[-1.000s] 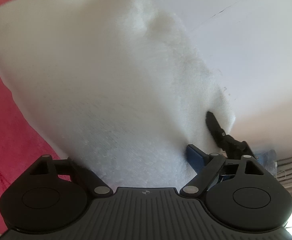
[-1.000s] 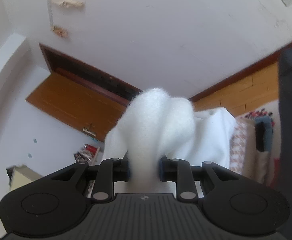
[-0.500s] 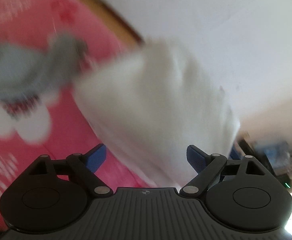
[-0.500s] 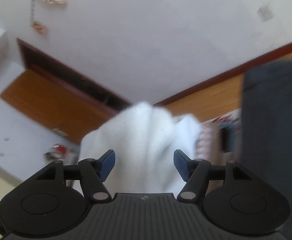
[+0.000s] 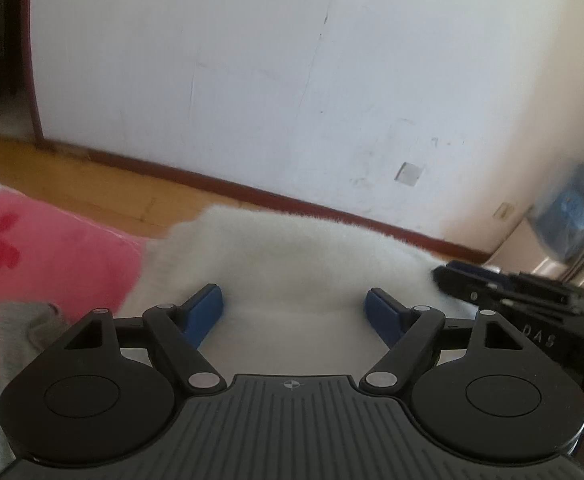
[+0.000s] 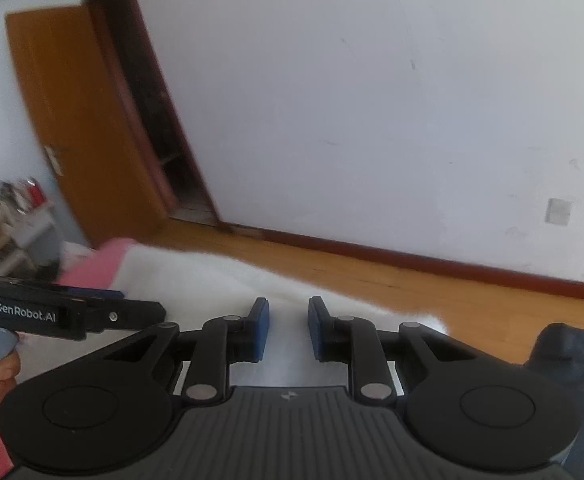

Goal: Fold clothes
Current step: 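Lower the sweater onto the clothes stack and open both grippers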

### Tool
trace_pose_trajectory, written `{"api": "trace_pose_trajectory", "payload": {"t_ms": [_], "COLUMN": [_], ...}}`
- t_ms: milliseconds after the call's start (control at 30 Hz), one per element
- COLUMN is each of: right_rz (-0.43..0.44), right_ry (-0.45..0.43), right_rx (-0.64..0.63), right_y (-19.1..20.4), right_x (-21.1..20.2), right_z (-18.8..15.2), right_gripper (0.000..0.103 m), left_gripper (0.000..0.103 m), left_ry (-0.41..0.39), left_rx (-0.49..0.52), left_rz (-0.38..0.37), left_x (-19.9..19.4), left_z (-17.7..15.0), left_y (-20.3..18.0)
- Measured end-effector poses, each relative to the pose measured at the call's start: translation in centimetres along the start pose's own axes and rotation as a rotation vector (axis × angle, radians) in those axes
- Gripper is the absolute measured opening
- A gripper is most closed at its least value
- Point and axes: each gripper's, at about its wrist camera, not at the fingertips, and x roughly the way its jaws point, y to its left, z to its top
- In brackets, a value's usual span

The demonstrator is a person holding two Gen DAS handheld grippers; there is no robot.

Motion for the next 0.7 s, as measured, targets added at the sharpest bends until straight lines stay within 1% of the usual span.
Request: {"api": "trace_pose_trajectory", "payload": {"t_ms": [100, 200, 300, 400, 433, 500, 600, 633, 700], "right_rz": [-0.008, -0.041, -0.026, 0.006, 0.019, 0.031, 0.067, 0.069, 0.065], "right_ry": [0.018, -0.006, -0.032, 0.018, 0.045, 0.107, 0.148, 0.156, 0.165], "right_rx": [0.006, 0.029, 0.110, 0.092, 0.093, 0.120, 0.167, 0.208, 0.310], "right_y": [-0.1, -0.2, -0.9, 0.2, 0.6, 1.4, 2.2, 2.0, 1.1], "right_x": [-0.3, -4.7, -10.2, -13.9, -14.8, -15.3, -14.9, -14.7, -14.4], "right_z": [1.1, 1.5, 0.1, -2.0, -2.8, -4.2, -5.4, -5.5, -5.5], "right_gripper": [0.024, 0.025, 0.026, 0.026, 0.026, 0.026, 0.026, 0.026, 0.026], "left_gripper": [0.080, 0.082, 0.082, 0.083, 0.083, 0.083, 0.083, 0.083, 0.083], "left_ry": [0.002, -0.013, -0.040, -0.022, -0.006, 0.023, 0.043, 0.046, 0.039], "left_rx": [-0.065, -0.100, -0.064, -0.025, -0.012, 0.007, 0.037, 0.042, -0.001], "left_rz": [-0.013, -0.021, -0.004, 0.008, 0.019, 0.039, 0.081, 0.094, 0.079], "left_x": [-1.1, -3.1, -5.9, -8.2, -8.8, -9.1, -9.0, -9.1, -9.8], "left_z": [0.8, 0.8, -0.2, -2.0, -2.7, -3.8, -4.6, -4.7, -4.4], "left_y": [0.3, 0.6, 1.0, 1.2, 1.3, 1.5, 1.6, 1.6, 2.5]}}
